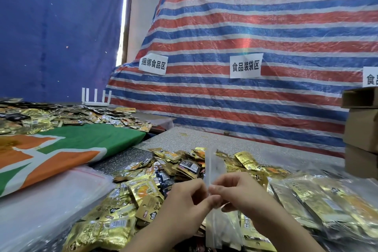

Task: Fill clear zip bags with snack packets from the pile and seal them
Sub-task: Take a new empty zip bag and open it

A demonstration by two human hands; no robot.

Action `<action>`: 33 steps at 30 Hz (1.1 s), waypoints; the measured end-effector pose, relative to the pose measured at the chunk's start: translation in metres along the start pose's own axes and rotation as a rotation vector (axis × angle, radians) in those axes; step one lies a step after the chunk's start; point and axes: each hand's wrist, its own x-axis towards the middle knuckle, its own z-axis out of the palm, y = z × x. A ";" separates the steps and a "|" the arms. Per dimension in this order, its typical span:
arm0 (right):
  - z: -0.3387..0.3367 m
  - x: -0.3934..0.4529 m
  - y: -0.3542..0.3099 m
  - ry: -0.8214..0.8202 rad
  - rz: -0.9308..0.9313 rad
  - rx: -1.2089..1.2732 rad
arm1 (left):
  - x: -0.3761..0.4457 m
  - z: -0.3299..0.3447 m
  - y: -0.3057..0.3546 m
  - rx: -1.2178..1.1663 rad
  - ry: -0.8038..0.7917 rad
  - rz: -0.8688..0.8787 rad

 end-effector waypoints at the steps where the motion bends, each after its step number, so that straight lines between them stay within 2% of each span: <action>1: 0.000 0.000 -0.001 -0.010 0.016 0.007 | 0.000 0.000 0.000 -0.008 -0.025 -0.007; 5: -0.004 -0.002 -0.001 -0.031 0.068 0.031 | -0.001 0.000 -0.001 0.015 -0.089 -0.008; 9: -0.002 -0.002 -0.002 -0.048 0.087 0.013 | -0.001 0.000 0.000 0.032 -0.074 -0.008; 20: 0.001 -0.003 -0.001 -0.045 0.038 -0.080 | 0.000 -0.002 0.000 0.071 -0.085 -0.089; 33: 0.001 -0.002 -0.001 -0.056 0.025 -0.087 | 0.000 -0.006 0.007 -0.060 -0.163 -0.134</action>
